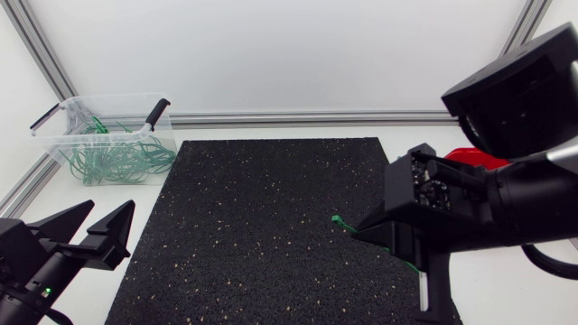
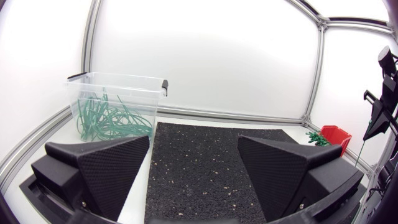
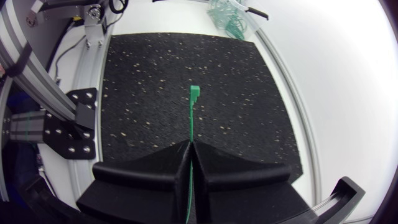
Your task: Take a green cable tie from the red box, thread the tail through the head to close it, then place it in the transparent bin on the left.
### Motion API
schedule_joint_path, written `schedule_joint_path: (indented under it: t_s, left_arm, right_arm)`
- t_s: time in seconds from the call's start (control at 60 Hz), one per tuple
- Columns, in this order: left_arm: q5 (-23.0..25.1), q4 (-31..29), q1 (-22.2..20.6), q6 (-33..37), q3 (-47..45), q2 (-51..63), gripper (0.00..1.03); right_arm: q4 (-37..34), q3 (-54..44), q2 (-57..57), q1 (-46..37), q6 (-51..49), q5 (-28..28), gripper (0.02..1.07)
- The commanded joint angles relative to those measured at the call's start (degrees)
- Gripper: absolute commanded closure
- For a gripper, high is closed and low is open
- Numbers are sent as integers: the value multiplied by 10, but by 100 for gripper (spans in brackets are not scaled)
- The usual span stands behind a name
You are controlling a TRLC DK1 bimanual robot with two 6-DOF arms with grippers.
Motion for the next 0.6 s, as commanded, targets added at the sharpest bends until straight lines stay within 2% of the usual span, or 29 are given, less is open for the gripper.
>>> schedule_joint_path:
  t_s: [0.0,0.167,0.283,0.333,0.45,0.583]
  left_arm:
    - [19,-1,-3,-28,37,31,4]
    - [81,-8,-4,-63,82,95,4]
    - [142,-9,-12,-86,115,151,4]
    - [153,-9,-22,-89,123,168,4]
    - [178,-8,-76,-91,147,214,4]
    - [233,-8,-131,-91,171,260,4]
  right_arm:
    - [-11,21,39,-17,43,-56,102]
    - [5,25,116,-79,81,-210,102]
    - [14,34,173,-122,90,-326,102]
    - [19,42,197,-126,111,-343,102]
    - [37,55,250,-139,138,-384,102]
    - [72,69,293,-145,186,-426,102]
